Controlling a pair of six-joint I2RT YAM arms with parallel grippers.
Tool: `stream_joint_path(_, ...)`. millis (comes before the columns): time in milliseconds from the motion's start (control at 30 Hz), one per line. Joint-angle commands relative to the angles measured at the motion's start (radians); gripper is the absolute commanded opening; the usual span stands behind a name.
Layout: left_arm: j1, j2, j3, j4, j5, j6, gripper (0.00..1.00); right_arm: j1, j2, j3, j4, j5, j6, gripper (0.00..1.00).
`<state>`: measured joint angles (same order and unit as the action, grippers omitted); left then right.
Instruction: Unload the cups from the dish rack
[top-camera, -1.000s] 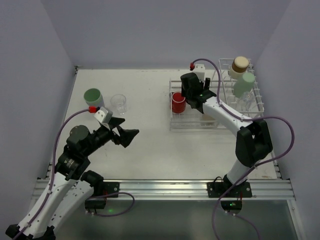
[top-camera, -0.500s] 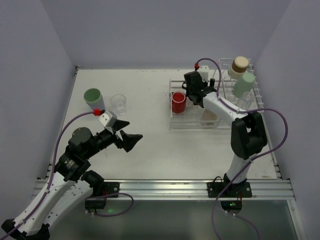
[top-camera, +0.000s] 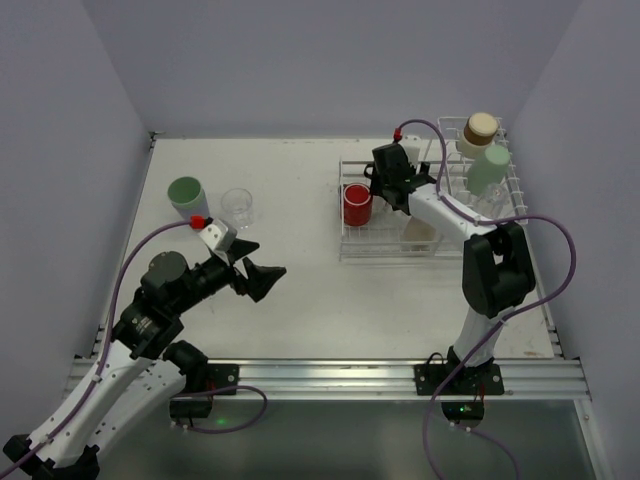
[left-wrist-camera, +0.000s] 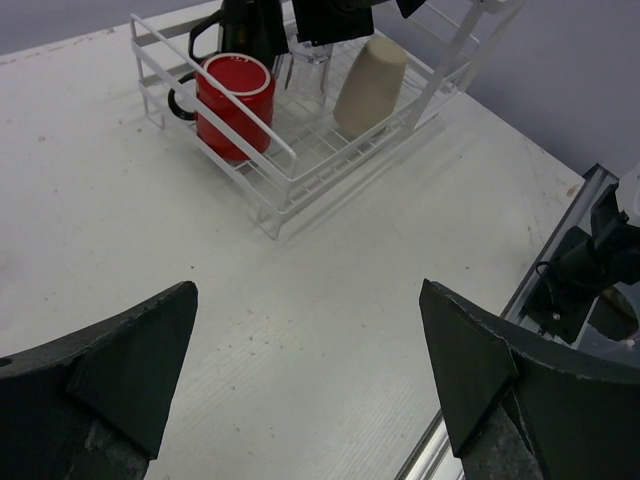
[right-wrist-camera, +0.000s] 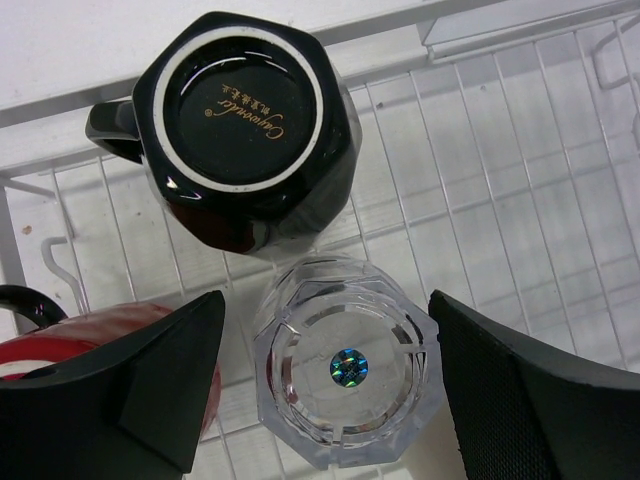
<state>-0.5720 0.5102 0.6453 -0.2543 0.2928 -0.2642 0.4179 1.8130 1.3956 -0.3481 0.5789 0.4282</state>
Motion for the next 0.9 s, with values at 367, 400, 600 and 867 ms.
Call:
stream_joint_path(367,0.003,0.007,0.019,0.009,-0.035,0.028,0.97,-0.005,-0.021,-0.024,0.017,-0.004,0.043,0.54)
stream_joint_path(400,0.003,0.007,0.019,0.009,-0.038,0.026,0.97,-0.005,-0.039,-0.035,0.033,-0.002,0.037,0.47)
stream_joint_path(600,0.003,0.027,0.025,0.024,-0.027,-0.001,0.96,0.018,-0.184,-0.110,0.156,0.021,-0.015,0.31)
stream_joint_path(867,0.003,0.060,0.036,0.062,-0.009,-0.059,0.94,0.091,-0.368,-0.204,0.310,0.075,-0.108,0.31)
